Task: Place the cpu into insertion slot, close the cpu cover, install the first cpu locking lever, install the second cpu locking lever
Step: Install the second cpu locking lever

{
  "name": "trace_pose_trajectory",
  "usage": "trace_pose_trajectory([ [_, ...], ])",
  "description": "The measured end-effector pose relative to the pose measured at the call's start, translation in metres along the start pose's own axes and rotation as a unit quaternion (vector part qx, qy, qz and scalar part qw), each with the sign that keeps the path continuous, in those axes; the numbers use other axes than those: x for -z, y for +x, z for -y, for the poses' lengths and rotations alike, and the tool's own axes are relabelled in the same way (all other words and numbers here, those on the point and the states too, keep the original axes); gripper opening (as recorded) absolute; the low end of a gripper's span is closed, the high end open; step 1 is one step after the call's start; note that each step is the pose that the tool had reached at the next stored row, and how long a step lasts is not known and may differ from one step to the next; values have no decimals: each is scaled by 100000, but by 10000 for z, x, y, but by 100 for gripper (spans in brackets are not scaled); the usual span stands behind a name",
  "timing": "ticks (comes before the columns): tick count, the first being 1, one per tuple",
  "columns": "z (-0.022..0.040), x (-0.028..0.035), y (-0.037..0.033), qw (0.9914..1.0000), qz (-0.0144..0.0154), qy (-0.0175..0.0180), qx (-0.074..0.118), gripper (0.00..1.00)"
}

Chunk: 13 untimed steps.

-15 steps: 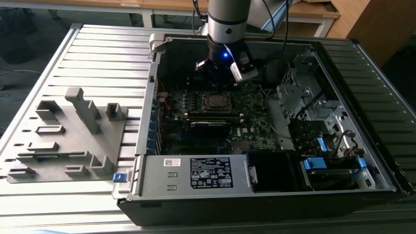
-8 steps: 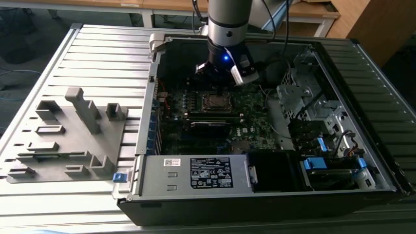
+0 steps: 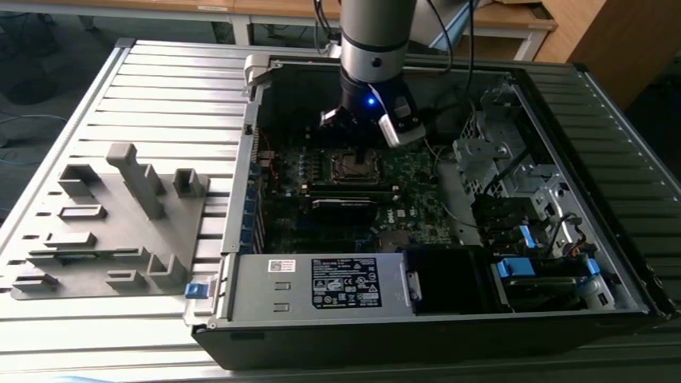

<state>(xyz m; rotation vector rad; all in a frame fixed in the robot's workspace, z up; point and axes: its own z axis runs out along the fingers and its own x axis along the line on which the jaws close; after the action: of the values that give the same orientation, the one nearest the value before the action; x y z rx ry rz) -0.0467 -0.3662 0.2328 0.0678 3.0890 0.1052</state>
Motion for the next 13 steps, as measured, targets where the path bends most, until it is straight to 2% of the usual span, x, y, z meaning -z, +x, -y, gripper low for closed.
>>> trace_pose_trajectory([
  [9,129,7,-6,100000,0,0,0,11],
  [13,164,8,-7,100000,-3,4,1,11],
])
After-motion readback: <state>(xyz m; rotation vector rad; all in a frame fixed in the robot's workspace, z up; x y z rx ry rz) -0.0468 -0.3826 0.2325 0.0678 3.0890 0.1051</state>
